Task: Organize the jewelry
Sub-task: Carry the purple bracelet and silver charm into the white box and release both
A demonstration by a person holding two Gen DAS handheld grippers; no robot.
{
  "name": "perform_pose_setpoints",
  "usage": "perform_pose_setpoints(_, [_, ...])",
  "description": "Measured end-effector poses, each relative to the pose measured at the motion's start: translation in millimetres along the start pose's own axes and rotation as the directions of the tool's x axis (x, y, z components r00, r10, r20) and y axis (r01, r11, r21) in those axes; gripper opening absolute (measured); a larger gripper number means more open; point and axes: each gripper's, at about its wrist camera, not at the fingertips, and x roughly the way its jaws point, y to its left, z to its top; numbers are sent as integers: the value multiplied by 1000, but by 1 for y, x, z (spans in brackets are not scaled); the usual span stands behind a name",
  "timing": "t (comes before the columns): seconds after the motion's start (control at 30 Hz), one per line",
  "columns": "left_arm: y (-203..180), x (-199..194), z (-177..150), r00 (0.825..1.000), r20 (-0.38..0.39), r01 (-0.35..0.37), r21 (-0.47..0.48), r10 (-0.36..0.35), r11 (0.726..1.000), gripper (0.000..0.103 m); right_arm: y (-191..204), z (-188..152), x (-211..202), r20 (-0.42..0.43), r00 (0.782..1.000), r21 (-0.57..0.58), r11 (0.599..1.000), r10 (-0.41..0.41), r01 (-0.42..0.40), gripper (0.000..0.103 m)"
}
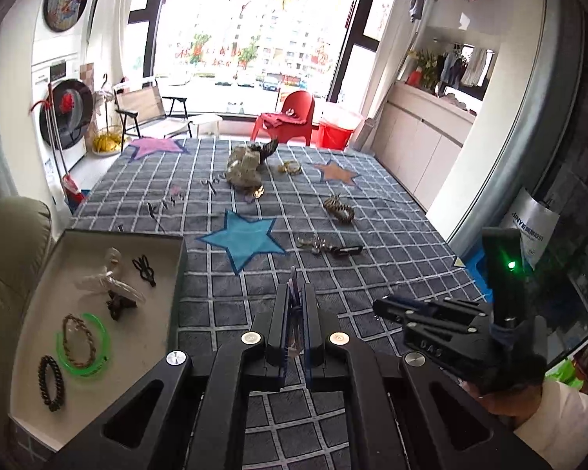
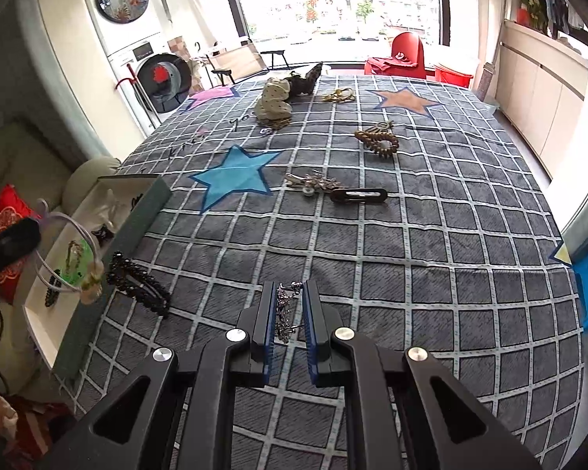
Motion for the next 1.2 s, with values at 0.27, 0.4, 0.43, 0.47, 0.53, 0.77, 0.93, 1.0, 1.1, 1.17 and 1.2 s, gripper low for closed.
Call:
perform_pose_setpoints(0.27, [9, -13, 5, 1000, 29, -9, -18, 9, 1000, 7, 13, 2, -9, 14, 1000, -21, 1000, 6, -5, 14])
perform_pose_setpoints(0.4, [21, -16, 0, 999, 25, -32, -41, 33, 999, 7, 21, 3, -14, 19, 1000, -37, 999, 9, -8, 14])
perform_pose_setpoints(0.43, [24, -17, -2, 999, 24, -37, -46, 38, 998, 7, 24, 3, -15, 19, 1000, -41, 999, 12, -11, 14])
perform_pose_setpoints(0.47, [28, -19, -4, 999, 23, -44, -51, 45, 998, 7, 26, 4, -15, 19, 1000, -44, 999, 16, -15, 14])
perform_pose_setpoints(0.53, [35, -22, -7, 998, 23, -57, -60, 58, 997, 7, 31, 6, -15, 18, 1000, -51, 998, 23, -22, 14])
perform_pose_setpoints(0.77, [67, -34, -20, 994, 27, -105, -102, 108, 989, 7, 63, 11, -17, 16, 998, -95, 994, 61, -59, 14])
perform_pose_setpoints(0.93, [91, -44, -31, 988, 24, -146, -135, 150, 980, 7, 91, 14, -14, 7, 996, -136, 986, 94, -93, 14])
perform_pose_setpoints(1.0, [103, -48, -36, 985, 22, -163, -152, 168, 975, 7, 103, 16, -12, 1, 994, -152, 983, 109, -108, 14])
perform_pose_setpoints(1.1, [119, -53, -42, 981, 19, -185, -174, 192, 967, 7, 122, 19, -8, -14, 991, -170, 976, 136, -137, 14])
perform_pose_setpoints(1.17, [131, -56, -48, 978, 15, -203, -187, 210, 961, 7, 134, 21, -5, -22, 989, -185, 971, 149, -150, 14])
perform_pose_setpoints(1.2, [135, -58, -51, 976, 13, -209, -192, 215, 959, 7, 139, 22, -4, -25, 988, -192, 969, 153, -155, 14])
